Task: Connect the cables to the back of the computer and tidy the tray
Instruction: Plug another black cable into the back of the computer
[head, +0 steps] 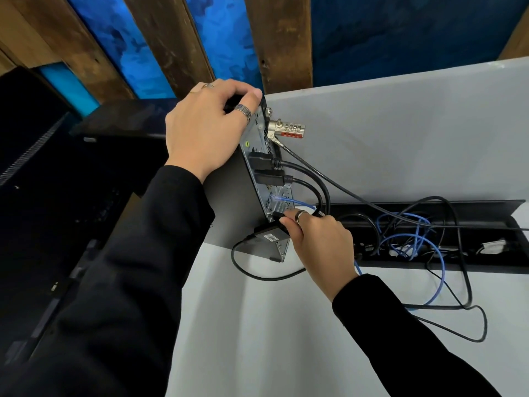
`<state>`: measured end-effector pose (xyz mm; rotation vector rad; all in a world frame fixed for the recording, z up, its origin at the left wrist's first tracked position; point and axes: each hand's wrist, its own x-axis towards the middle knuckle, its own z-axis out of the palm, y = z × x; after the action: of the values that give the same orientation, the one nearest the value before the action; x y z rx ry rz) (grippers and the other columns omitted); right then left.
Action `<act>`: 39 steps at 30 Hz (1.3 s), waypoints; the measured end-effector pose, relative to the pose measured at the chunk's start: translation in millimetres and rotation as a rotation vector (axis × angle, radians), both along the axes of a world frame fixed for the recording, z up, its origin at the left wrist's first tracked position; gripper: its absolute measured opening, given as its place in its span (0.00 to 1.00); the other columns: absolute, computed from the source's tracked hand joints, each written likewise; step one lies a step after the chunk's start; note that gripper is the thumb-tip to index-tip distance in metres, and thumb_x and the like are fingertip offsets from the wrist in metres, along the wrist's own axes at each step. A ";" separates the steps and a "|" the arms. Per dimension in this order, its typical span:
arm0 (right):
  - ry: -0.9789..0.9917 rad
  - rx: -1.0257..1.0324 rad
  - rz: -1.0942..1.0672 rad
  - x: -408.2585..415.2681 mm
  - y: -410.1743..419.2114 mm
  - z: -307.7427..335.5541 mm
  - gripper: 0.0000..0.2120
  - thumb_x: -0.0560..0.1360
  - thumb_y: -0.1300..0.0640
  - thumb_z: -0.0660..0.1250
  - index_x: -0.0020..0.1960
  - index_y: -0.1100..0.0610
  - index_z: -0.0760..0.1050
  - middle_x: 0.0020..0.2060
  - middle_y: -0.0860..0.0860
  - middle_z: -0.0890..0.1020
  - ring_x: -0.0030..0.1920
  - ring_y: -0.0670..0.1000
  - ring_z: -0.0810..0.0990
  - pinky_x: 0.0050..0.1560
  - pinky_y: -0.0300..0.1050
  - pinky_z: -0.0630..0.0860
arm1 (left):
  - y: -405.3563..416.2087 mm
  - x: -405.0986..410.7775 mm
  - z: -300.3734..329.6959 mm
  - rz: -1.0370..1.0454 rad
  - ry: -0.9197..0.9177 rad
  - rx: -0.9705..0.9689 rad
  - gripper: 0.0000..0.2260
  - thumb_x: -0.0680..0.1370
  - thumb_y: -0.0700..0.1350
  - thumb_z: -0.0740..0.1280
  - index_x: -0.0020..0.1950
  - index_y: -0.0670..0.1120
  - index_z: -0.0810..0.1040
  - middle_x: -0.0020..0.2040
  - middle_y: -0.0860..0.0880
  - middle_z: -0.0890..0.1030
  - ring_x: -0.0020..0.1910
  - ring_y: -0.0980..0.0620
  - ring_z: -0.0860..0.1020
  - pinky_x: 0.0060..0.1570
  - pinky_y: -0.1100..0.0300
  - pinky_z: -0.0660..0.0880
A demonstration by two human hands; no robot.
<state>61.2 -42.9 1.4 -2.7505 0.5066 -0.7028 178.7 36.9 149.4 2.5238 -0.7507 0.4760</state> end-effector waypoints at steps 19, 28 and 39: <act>0.143 0.007 0.247 -31.8 -13.4 23.7 0.19 0.76 0.46 0.63 0.64 0.53 0.72 0.32 0.51 0.82 0.32 0.52 0.81 0.24 0.36 0.57 | 4.7 1.2 -4.8 -0.057 -0.053 -0.056 0.14 0.80 0.57 0.55 0.57 0.58 0.78 0.56 0.60 0.79 0.59 0.56 0.72 0.50 0.62 0.61; 0.188 -0.063 0.022 -146.8 -87.1 -4.6 0.23 0.77 0.43 0.50 0.62 0.56 0.69 0.42 0.53 0.83 0.44 0.57 0.81 0.46 0.51 0.72 | 51.4 -100.4 -91.1 -0.154 -0.202 -0.430 0.09 0.77 0.38 0.61 0.57 0.44 0.74 0.57 0.49 0.73 0.59 0.56 0.68 0.62 0.64 0.62; 0.450 0.021 0.143 -180.1 -109.1 -95.4 0.27 0.80 0.44 0.40 0.64 0.50 0.73 0.57 0.47 0.80 0.57 0.54 0.78 0.58 0.50 0.65 | 26.0 -138.6 -232.6 0.503 0.901 -0.910 0.19 0.78 0.36 0.62 0.66 0.48 0.62 0.65 0.45 0.66 0.54 0.52 0.73 0.63 0.55 0.69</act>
<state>-118.9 -151.9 -94.0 -2.8881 0.3919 -0.0384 40.1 63.0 -83.2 1.7069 0.3904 -0.1824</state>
